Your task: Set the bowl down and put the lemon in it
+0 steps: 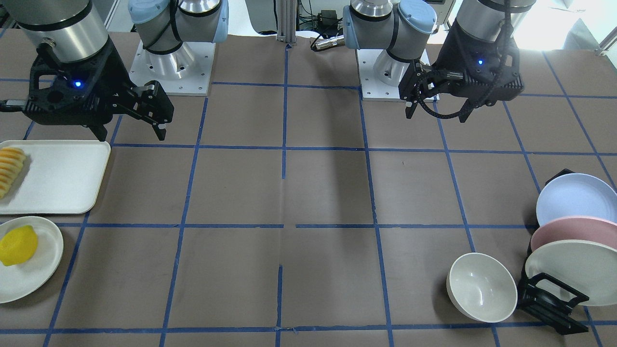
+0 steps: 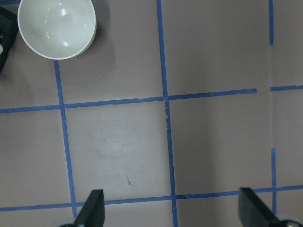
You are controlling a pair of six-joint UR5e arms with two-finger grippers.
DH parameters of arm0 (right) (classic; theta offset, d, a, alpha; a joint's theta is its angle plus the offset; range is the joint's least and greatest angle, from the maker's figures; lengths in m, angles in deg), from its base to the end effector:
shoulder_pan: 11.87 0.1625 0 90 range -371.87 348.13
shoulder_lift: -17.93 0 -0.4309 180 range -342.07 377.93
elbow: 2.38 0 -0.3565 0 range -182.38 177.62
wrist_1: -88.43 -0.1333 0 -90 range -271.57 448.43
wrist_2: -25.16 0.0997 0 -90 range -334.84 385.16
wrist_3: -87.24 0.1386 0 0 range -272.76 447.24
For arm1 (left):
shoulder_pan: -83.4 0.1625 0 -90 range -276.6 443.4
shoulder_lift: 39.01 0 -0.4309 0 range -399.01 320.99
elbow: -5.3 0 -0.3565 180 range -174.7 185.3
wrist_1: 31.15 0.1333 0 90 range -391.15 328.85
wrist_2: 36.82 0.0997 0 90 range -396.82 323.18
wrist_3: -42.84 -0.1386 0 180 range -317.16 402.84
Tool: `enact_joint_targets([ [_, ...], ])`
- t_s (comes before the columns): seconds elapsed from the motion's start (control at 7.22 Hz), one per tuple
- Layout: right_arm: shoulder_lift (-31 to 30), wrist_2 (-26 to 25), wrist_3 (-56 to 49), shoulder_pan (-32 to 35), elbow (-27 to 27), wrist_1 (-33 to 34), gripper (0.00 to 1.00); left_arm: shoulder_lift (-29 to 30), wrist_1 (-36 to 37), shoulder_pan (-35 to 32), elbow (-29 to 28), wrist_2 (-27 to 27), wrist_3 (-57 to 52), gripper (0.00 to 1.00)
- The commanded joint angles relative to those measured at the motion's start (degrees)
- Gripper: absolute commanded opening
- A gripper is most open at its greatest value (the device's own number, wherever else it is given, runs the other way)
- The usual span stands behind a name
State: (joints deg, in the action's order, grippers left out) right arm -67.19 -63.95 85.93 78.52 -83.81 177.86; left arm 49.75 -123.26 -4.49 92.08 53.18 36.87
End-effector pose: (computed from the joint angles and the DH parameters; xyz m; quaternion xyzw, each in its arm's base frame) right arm 0.1388 -0.4986 0.4818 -0.0150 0.9995 -0.0273 0.0075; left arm -0.1166 -0.4560 0.4866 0.0337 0.9992 -0.0205 0.0014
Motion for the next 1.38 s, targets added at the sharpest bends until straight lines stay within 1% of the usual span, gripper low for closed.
enact_joint_targets([
  [0.0, 0.0, 0.0, 0.0, 0.0, 0.0, 0.0, 1.0, 0.0, 0.0, 0.0, 0.0, 0.0, 0.0, 1.0],
  [0.55, 0.2, -0.4, -0.6, 0.0, 0.4, 0.7, 1.0, 0.0, -0.1, -0.1, 0.1, 0.0, 0.0, 1.0],
  [0.69, 0.7, -1.1, -1.3, -1.4, 0.5, 1.7, 1.0, 0.0, -0.1, -0.1, 0.1, 0.3, -0.1, 1.0],
  [0.83, 1.3, -1.1, -2.8, -5.3, 0.8, 1.6, 1.0, 1.3, -0.4, 0.1, -0.1, 0.2, -0.1, 1.0],
  [0.97, 2.0, -0.9, -8.1, -10.4, 0.8, 1.4, 1.0, 3.9, 0.5, 0.7, -1.3, 0.1, -0.3, 1.0],
  [1.11, 2.6, -1.0, -15.0, -14.3, -0.5, 1.4, 1.0, 8.7, 3.7, 2.9, -2.4, -0.2, -1.7, 1.0],
  [1.25, 4.9, -1.0, -19.4, -17.1, -1.6, 2.0, 1.0, 13.7, 4.9, 5.7, -4.9, -0.3, -5.3, 1.0],
])
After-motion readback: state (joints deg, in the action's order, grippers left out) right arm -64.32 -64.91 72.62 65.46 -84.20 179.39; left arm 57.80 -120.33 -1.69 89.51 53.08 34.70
